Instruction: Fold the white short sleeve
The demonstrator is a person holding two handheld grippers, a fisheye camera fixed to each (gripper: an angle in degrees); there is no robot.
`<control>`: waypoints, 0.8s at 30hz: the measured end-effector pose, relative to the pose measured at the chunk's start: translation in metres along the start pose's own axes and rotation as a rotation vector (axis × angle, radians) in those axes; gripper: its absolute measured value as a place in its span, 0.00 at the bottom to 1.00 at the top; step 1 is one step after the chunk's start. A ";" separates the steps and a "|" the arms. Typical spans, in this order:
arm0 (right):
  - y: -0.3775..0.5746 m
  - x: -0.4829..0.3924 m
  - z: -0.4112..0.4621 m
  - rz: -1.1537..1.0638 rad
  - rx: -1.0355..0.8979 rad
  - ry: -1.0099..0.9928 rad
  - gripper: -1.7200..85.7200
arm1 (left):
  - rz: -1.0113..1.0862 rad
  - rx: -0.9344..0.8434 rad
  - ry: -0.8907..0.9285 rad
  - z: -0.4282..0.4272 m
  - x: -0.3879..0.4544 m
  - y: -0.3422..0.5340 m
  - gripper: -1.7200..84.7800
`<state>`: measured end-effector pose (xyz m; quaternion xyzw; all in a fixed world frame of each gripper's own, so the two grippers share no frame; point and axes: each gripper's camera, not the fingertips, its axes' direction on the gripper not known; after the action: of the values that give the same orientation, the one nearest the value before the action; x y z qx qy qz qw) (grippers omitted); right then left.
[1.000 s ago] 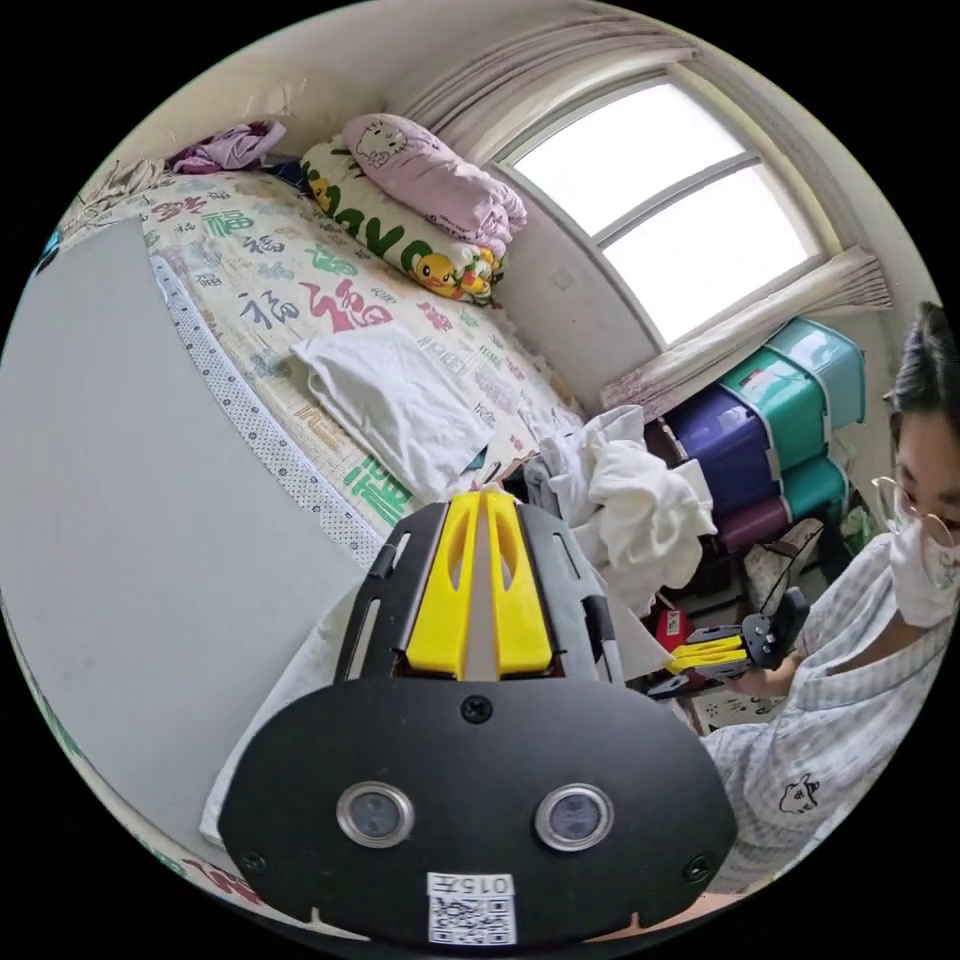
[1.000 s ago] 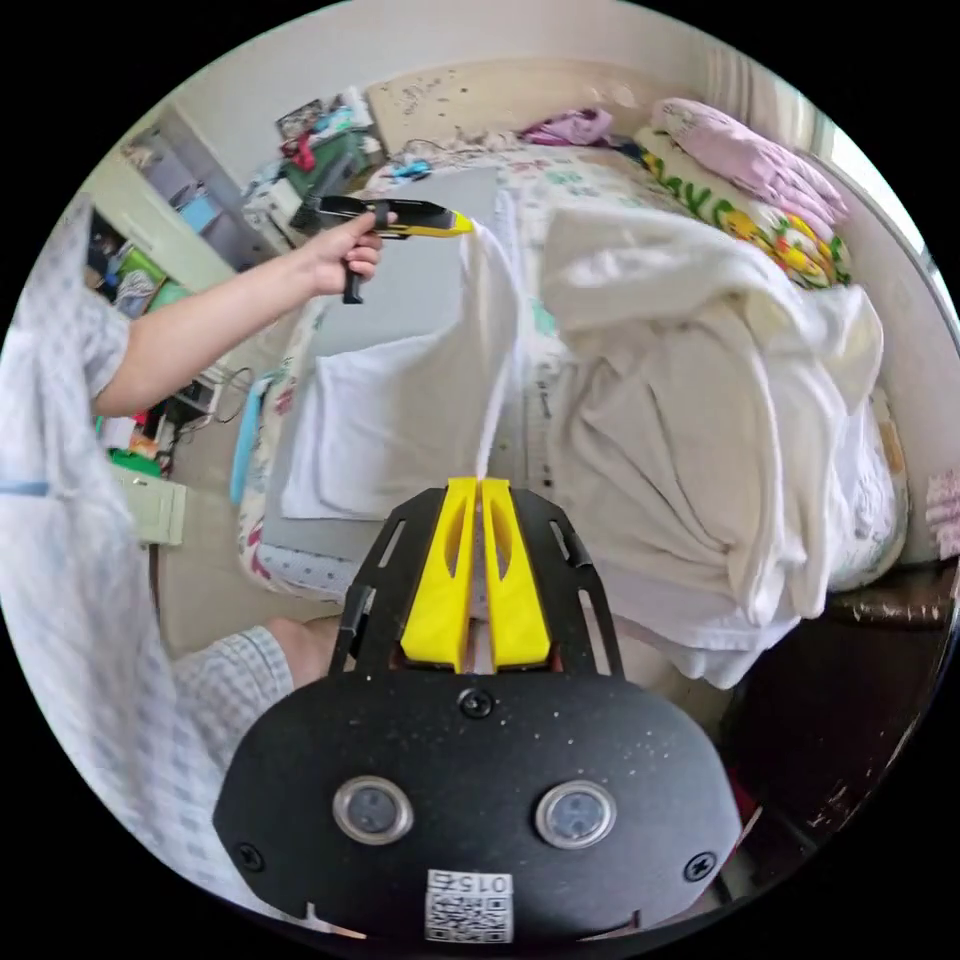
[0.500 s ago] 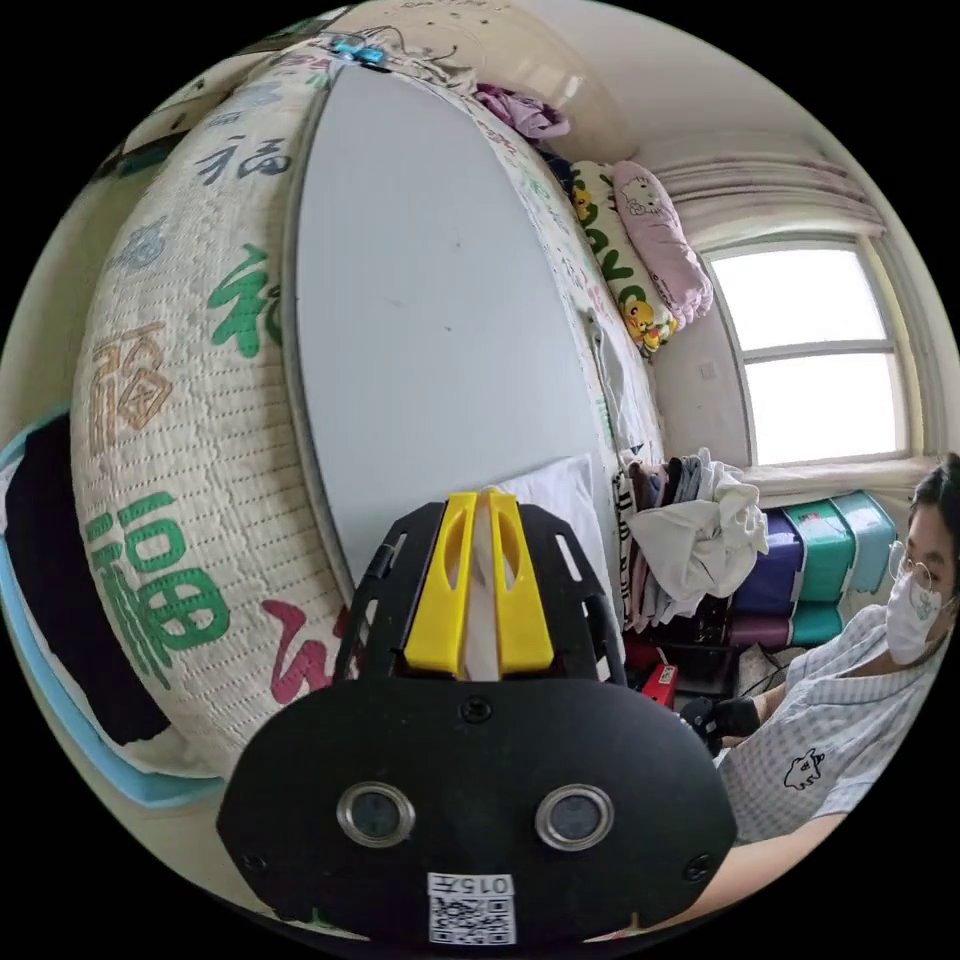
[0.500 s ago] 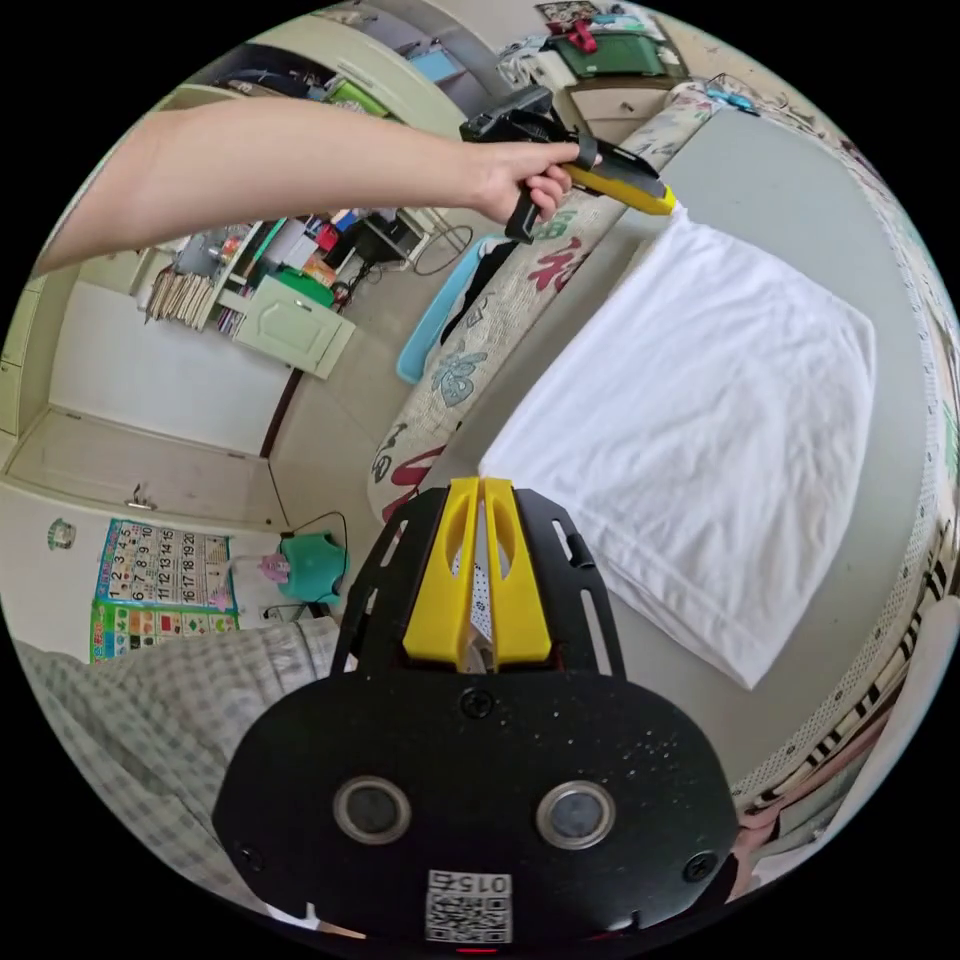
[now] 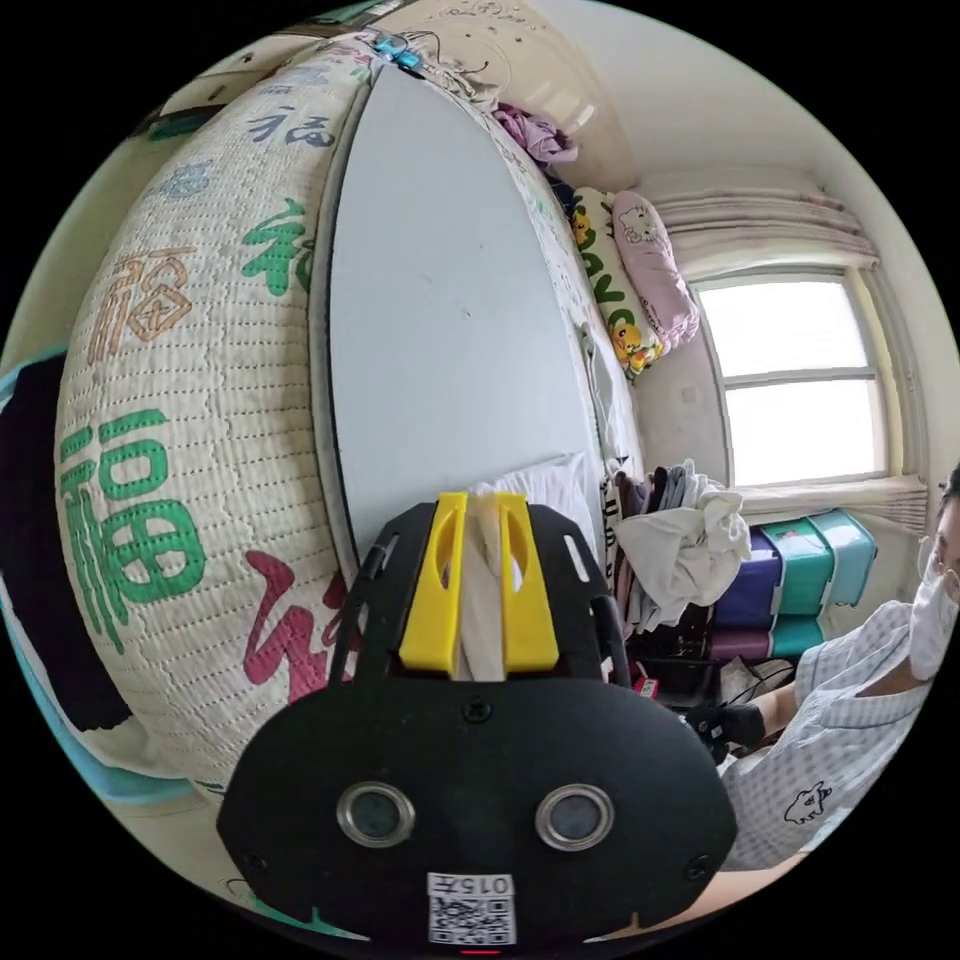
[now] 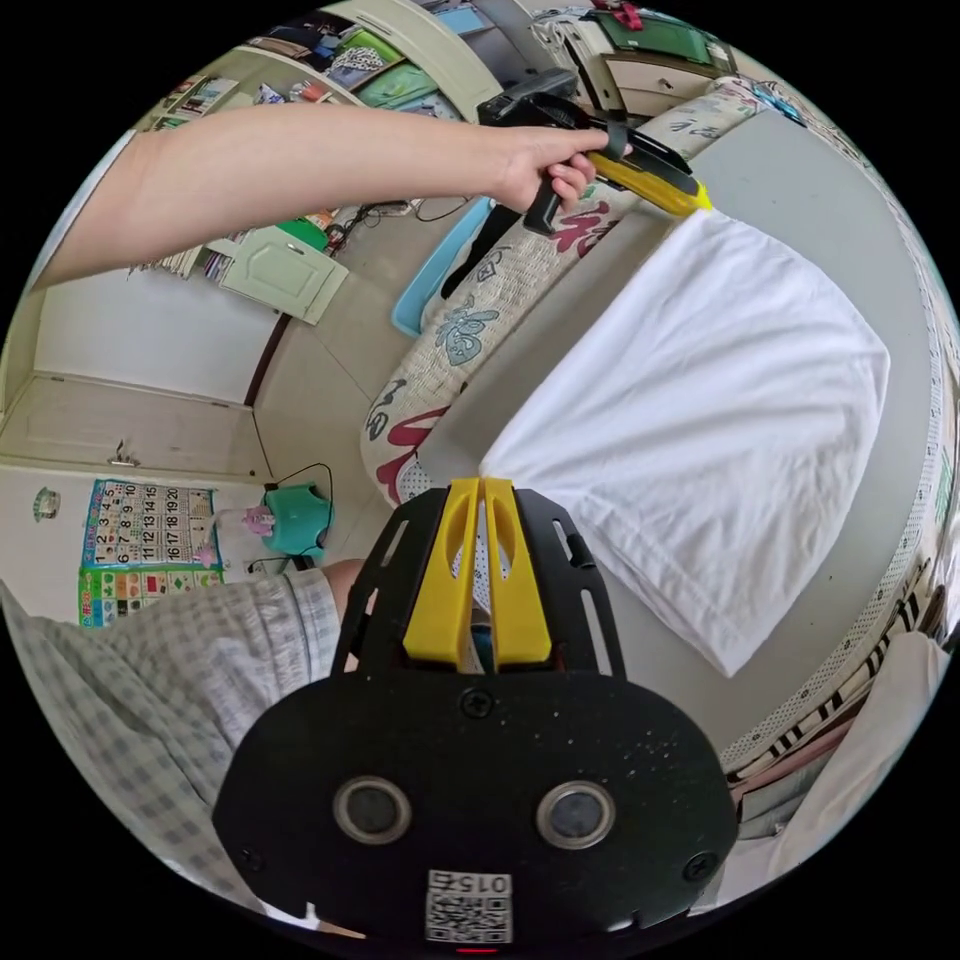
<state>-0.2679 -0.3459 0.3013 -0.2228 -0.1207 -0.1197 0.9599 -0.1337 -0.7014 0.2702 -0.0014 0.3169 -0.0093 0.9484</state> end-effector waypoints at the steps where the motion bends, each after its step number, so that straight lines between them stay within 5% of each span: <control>1: -0.002 -0.001 -0.001 -0.002 -0.003 0.001 0.02 | 0.014 0.007 -0.005 -0.002 0.003 0.000 0.04; 17: -0.039 0.009 0.027 -0.087 -0.157 -0.190 0.03 | 0.138 -0.057 -0.375 -0.021 0.041 0.010 0.04; 24: 0.017 0.106 -0.076 0.276 0.066 0.135 0.07 | 0.299 -0.023 -0.349 -0.041 0.112 0.004 0.08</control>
<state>-0.1498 -0.3845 0.2581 -0.1971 -0.0280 0.0026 0.9800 -0.0688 -0.6998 0.1707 0.0334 0.1450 0.1353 0.9796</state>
